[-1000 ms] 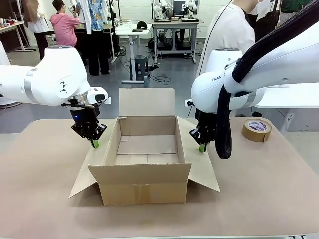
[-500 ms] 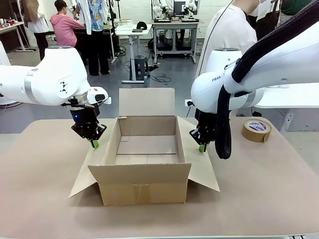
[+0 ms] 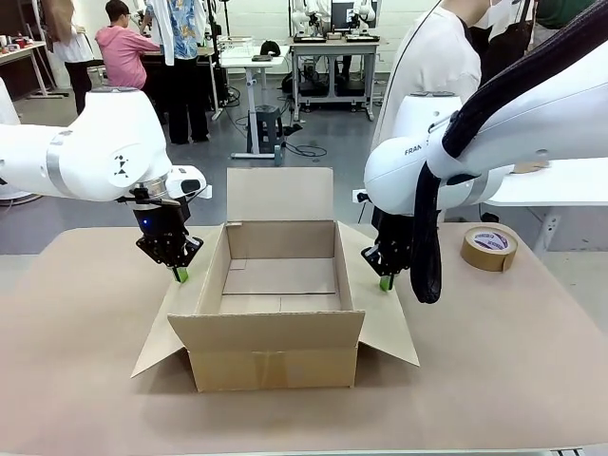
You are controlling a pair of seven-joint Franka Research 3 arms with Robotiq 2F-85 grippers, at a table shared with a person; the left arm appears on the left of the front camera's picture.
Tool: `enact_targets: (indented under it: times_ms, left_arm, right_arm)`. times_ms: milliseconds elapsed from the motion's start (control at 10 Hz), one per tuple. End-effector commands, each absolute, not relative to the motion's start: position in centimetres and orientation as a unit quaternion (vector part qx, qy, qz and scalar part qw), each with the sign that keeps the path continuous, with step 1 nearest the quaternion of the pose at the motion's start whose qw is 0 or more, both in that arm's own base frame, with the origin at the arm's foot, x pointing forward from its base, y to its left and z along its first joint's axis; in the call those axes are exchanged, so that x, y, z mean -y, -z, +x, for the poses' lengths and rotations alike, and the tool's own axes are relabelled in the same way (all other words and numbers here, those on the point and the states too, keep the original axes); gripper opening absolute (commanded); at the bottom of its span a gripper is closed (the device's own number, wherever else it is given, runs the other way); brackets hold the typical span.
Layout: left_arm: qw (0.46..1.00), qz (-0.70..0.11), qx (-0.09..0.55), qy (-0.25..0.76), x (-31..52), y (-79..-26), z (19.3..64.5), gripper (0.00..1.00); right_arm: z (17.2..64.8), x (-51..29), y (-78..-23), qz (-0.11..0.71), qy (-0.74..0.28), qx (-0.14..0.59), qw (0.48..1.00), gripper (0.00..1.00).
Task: Wrap the clocks to prevent damage.
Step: Once the human has placed the objects inside and stepped back, release both hands from the side flaps of the Package Box.
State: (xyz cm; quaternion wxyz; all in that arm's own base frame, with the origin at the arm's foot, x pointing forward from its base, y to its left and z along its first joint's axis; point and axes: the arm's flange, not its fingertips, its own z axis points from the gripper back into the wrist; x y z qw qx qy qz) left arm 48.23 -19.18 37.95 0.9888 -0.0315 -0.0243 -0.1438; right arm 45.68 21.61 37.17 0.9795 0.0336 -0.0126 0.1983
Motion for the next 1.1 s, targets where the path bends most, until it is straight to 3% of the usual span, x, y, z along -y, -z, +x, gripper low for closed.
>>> enact_targets:
  times_ms: [0,1000]
  left_arm:
    - [0.989,-0.028,0.026,0.146,19.14,-37.87,48.25,0.01]
    - [0.989,-0.028,0.026,0.146,19.14,-37.87,48.25,0.01]
  right_arm:
    - [45.64,-21.56,-37.03,0.033,-0.197,0.012,0.980,0.01]
    - [45.64,-21.56,-37.03,0.033,-0.197,0.012,0.980,0.01]
